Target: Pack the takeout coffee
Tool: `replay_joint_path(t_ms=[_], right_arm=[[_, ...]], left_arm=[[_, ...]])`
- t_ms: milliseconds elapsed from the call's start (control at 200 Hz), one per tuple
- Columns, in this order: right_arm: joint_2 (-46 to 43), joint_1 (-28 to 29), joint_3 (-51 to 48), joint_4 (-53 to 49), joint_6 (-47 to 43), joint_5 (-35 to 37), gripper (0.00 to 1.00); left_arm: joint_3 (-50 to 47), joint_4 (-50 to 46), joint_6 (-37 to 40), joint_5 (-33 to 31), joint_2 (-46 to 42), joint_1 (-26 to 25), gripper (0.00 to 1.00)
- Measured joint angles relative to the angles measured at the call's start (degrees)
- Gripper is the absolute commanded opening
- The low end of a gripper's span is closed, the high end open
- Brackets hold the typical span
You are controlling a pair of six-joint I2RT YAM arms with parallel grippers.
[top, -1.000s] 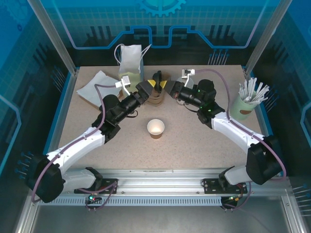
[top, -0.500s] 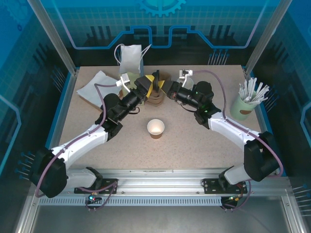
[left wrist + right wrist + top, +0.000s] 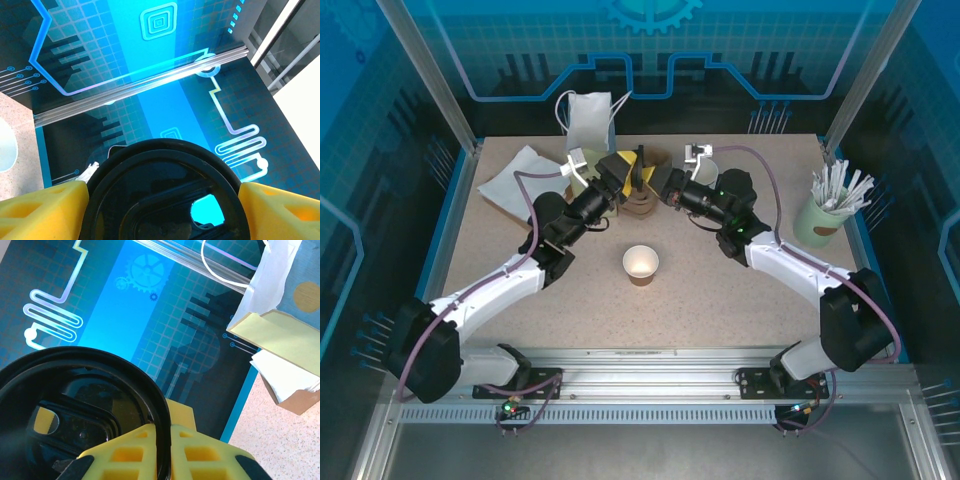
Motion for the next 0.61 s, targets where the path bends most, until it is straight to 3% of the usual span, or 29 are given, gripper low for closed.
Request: replay_joint_path(t_ms=[365, 605], right_arm=[[0.4, 0.0, 0.2, 0.1, 0.2, 0.0, 0.12], [1.0, 0.0, 0.9, 0.1, 0.4, 0.0, 0.12]], left_arm=[[0.0, 0.0, -1.0, 0.1, 0.1, 0.0, 0.81], [0.0, 0.0, -2.2, 0.0, 0.1, 0.3, 0.74]])
